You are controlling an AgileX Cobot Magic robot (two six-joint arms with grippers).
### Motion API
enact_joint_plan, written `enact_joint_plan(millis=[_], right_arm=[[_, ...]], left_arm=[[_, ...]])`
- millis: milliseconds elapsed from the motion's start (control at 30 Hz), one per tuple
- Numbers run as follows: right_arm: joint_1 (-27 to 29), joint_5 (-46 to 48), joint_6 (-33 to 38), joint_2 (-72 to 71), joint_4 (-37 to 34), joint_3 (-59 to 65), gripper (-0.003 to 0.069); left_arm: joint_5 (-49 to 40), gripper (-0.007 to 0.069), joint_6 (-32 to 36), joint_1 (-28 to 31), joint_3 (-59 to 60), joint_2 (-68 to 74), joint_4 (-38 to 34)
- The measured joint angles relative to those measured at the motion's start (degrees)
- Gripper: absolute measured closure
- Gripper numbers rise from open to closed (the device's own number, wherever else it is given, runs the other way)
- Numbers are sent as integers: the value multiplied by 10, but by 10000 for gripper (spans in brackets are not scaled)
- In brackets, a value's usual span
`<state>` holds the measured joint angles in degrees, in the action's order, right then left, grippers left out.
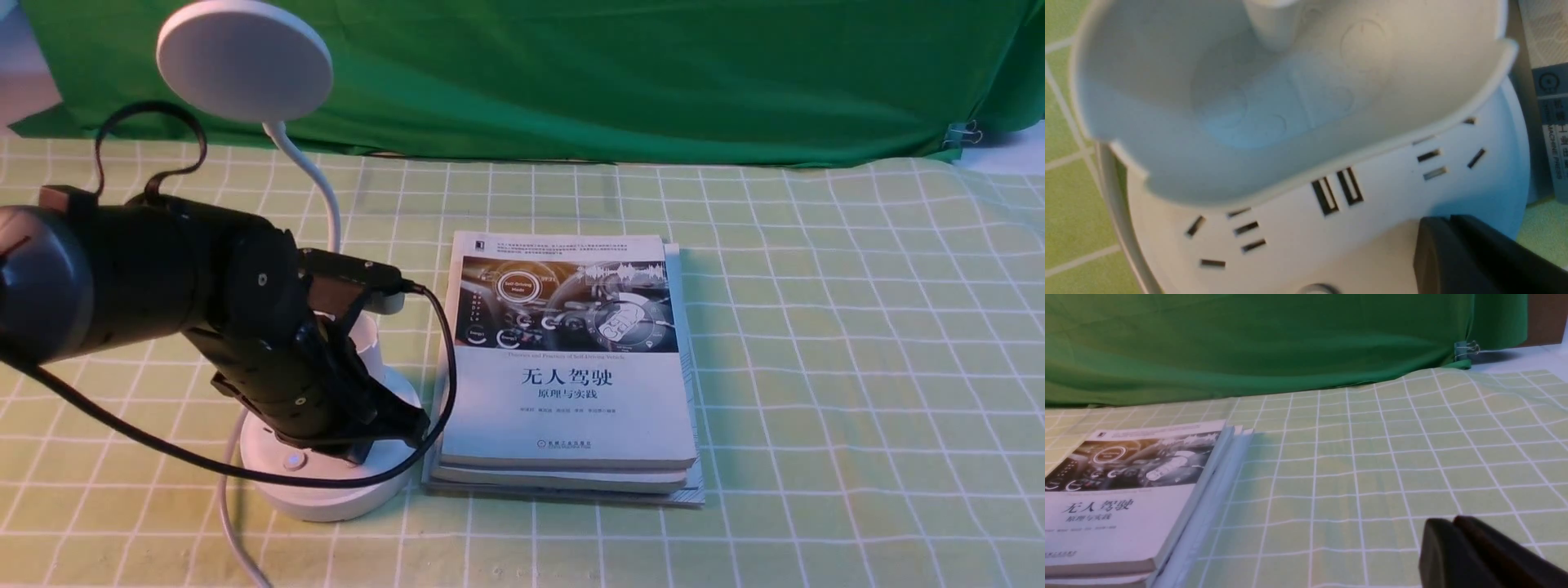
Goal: Turn off the desk lamp on the green coffee tablecloth by hand.
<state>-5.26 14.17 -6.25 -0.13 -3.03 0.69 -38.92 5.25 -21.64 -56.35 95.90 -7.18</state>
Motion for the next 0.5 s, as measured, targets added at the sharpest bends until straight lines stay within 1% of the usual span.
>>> enact_joint_plan(millis=[67, 167, 300, 400, 433, 500], right_arm=[[0, 0, 0, 0, 0, 0, 630], [0, 0, 1, 0, 0, 0, 630], [0, 1, 1, 0, 0, 0, 630], [0, 1, 1, 0, 0, 0, 630], [0, 1, 1, 0, 0, 0, 630], [0, 1, 1, 0, 0, 0, 630]], left_arm=[[-5, 619, -1, 0, 2, -10, 0], [-26, 619, -2, 0, 3, -58, 0], [-30, 619, -2, 0, 23, -138, 0], [-7, 619, -2, 0, 61, -206, -8], [21, 619, -2, 0, 89, -259, -17], [64, 619, -2, 0, 136, -323, -29]])
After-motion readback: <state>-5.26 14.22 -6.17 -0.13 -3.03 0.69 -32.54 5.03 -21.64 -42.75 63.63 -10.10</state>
